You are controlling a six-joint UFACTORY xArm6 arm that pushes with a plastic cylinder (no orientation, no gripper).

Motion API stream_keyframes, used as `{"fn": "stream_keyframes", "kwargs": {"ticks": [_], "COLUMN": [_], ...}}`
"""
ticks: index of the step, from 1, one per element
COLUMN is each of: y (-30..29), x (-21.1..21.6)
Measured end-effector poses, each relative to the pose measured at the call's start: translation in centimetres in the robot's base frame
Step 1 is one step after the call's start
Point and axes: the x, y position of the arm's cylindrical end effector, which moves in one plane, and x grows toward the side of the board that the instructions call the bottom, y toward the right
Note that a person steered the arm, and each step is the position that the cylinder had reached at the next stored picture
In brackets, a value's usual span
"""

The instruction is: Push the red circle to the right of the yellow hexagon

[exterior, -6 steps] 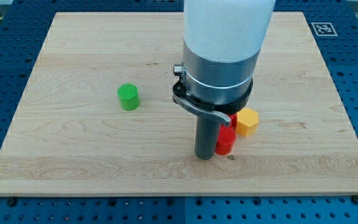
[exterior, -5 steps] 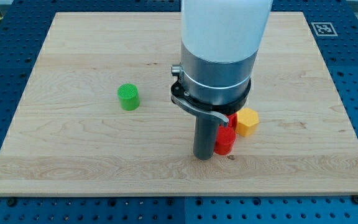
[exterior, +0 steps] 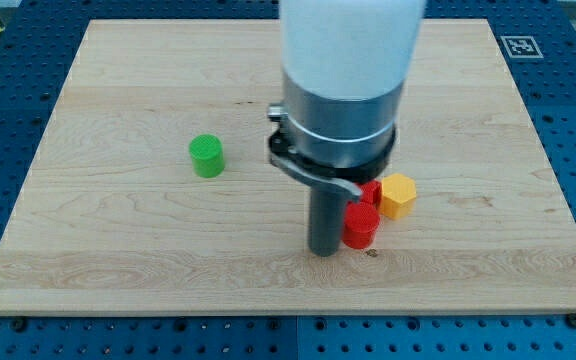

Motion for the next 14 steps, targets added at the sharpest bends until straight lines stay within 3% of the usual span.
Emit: {"fn": "stream_keyframes", "kwargs": {"ticks": [4,5,8,14], "y": [14.3,15.3,9.2,6.8], "x": [2.1,2.8,5.0,0.5]}}
